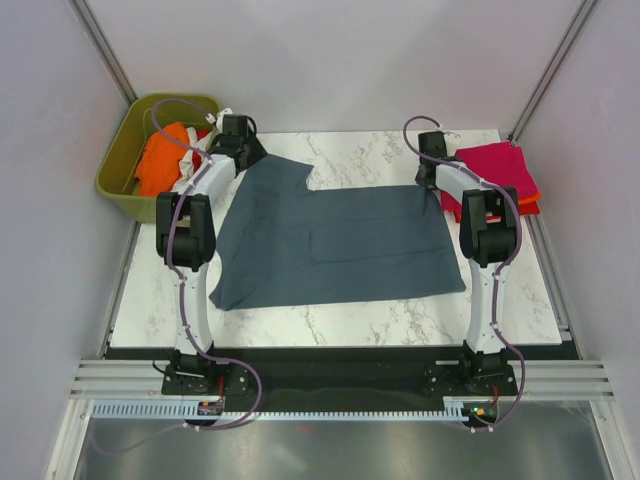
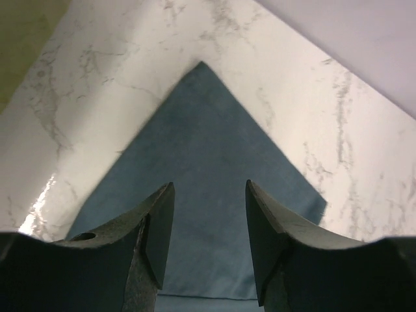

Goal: Fold and stack the t-shirts
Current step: Fold the tshirt

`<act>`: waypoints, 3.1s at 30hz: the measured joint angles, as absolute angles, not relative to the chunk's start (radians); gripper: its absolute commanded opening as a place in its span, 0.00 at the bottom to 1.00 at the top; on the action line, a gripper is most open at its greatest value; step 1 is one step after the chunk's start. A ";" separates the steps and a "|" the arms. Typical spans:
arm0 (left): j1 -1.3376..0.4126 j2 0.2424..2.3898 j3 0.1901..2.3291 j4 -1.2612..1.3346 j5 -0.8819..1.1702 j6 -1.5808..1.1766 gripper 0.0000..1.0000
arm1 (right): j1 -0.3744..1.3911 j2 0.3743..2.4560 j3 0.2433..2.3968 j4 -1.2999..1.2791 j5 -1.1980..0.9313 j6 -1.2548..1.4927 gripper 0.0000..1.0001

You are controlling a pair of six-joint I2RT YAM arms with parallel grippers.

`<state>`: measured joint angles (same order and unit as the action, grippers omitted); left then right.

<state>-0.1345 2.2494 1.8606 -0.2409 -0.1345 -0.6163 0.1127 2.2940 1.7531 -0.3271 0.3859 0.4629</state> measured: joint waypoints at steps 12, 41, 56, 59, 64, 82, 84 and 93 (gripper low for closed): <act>-0.120 2.362 1.945 -0.296 -0.160 -0.615 0.63 | 0.111 2.294 1.752 -0.324 0.369 0.466 0.07; -0.120 2.496 2.144 -0.407 -0.280 -0.574 0.88 | 0.107 2.223 1.623 -0.239 0.282 0.474 0.06; -0.108 2.496 2.171 -0.455 -0.203 -0.564 0.73 | 0.107 2.165 1.544 -0.227 0.247 0.479 0.05; -0.109 2.496 2.171 -0.456 -0.208 -0.563 0.73 | 0.107 2.158 1.537 -0.224 0.241 0.479 0.05; -0.117 2.494 2.155 -0.441 -0.228 -0.537 0.77 | 0.107 2.157 1.531 -0.217 0.232 0.484 0.05; -0.162 2.497 2.148 -0.503 -0.267 -0.472 0.56 | 0.106 2.155 1.514 -0.190 0.199 0.494 0.05; -0.162 2.505 2.163 -0.518 -0.262 -0.470 0.45 | 0.105 2.151 1.507 -0.187 0.197 0.497 0.05; -0.159 2.509 2.168 -0.531 -0.263 -0.461 0.02 | 0.100 2.141 1.493 -0.179 0.188 0.501 0.04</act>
